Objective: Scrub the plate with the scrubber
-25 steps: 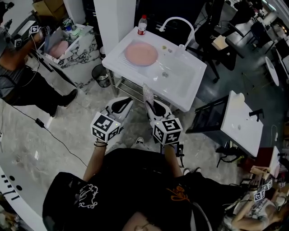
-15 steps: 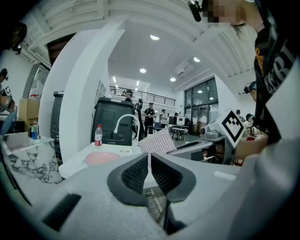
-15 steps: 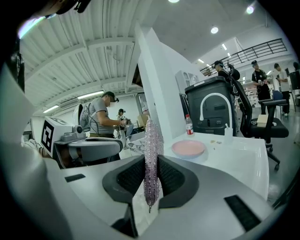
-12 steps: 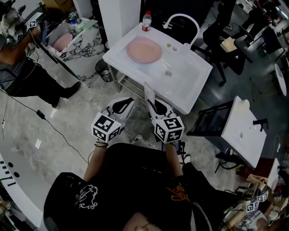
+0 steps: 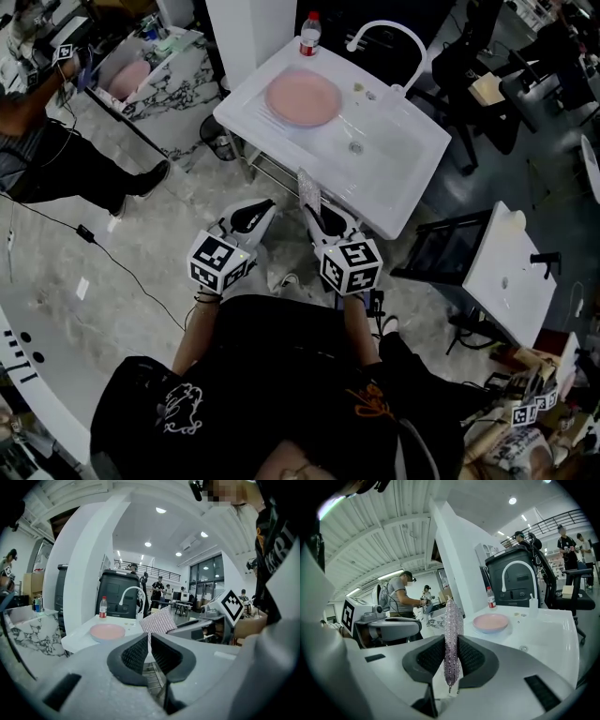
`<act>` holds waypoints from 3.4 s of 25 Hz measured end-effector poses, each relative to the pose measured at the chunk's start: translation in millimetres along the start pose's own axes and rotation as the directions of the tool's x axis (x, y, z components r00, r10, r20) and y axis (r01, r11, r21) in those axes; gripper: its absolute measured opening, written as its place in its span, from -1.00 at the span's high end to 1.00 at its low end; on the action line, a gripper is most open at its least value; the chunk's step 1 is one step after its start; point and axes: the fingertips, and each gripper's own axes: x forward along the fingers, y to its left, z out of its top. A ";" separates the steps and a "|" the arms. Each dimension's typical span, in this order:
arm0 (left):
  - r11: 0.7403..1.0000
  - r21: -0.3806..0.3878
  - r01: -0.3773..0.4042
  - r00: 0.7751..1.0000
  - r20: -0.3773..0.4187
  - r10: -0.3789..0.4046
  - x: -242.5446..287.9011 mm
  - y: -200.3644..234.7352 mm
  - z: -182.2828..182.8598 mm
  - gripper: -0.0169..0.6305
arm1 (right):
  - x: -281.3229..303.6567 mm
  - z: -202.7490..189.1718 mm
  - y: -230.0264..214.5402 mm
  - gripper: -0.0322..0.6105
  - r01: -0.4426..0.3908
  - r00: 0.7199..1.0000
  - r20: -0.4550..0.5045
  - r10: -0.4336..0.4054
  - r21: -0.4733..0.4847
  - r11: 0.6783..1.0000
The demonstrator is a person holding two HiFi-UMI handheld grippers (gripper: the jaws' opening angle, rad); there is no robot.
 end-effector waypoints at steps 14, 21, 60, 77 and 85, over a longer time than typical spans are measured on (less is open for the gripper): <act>0.996 0.030 0.087 0.996 0.013 -0.087 56.5 138.0 44.9 0.89 | 126.5 58.5 -28.0 0.69 0.082 0.996 -0.033 -0.082 0.002 0.997; 0.989 0.030 0.142 0.990 0.016 -0.143 67.8 207.1 58.6 0.89 | 190.0 82.4 -37.4 0.69 0.149 0.988 -0.046 -0.148 0.023 0.989; 0.985 0.022 0.172 0.981 -0.100 -0.169 187.0 280.5 58.8 0.89 | 354.7 76.7 -251.5 0.69 0.010 0.795 -0.459 -0.396 -0.644 0.765; 0.999 -0.044 0.009 0.991 -0.133 -0.015 176.3 313.2 41.0 0.89 | 416.2 40.6 -239.8 0.69 -0.154 0.760 -0.539 -0.363 -0.691 0.706; 0.999 -0.047 0.008 0.990 -0.141 -0.014 173.2 317.7 38.5 0.89 | 409.0 29.5 -207.1 0.69 -0.254 0.767 -0.570 -0.295 -0.692 0.676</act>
